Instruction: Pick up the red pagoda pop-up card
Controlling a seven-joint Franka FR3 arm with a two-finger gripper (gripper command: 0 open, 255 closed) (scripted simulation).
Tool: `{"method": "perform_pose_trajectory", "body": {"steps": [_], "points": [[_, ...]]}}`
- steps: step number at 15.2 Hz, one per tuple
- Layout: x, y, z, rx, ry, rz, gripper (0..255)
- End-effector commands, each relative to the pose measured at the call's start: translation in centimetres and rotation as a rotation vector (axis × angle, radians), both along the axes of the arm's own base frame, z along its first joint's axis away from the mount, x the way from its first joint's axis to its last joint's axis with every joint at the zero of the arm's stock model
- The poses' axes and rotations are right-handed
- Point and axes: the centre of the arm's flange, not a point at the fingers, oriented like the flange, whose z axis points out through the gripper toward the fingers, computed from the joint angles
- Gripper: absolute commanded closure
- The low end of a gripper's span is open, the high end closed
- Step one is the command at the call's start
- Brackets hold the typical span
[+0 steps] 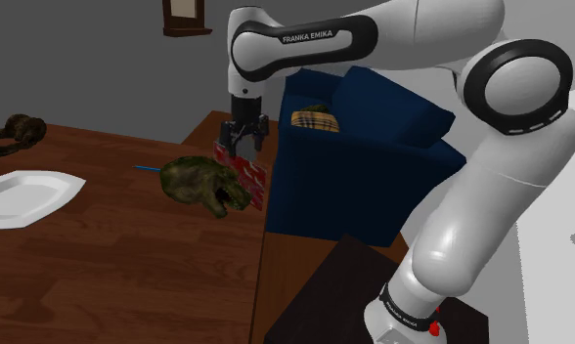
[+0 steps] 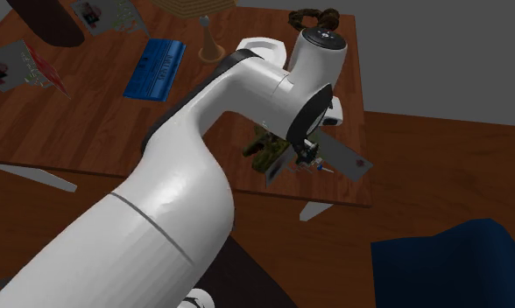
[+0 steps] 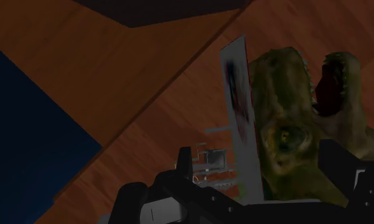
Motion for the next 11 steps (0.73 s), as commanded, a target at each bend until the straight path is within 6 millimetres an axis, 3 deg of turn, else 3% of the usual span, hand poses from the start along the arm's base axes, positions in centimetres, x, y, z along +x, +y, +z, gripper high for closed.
{"method": "perform_pose_trajectory", "body": {"steps": [1, 2, 11], "points": [[2.5, 0.4, 0.0, -0.007, -0.012, -0.017, 0], [3.5, 0.5, -0.1, -0.009, -0.017, -0.023, 0], [3.5, 0.5, -4.1, -0.009, -0.017, -0.023, 0]]}}
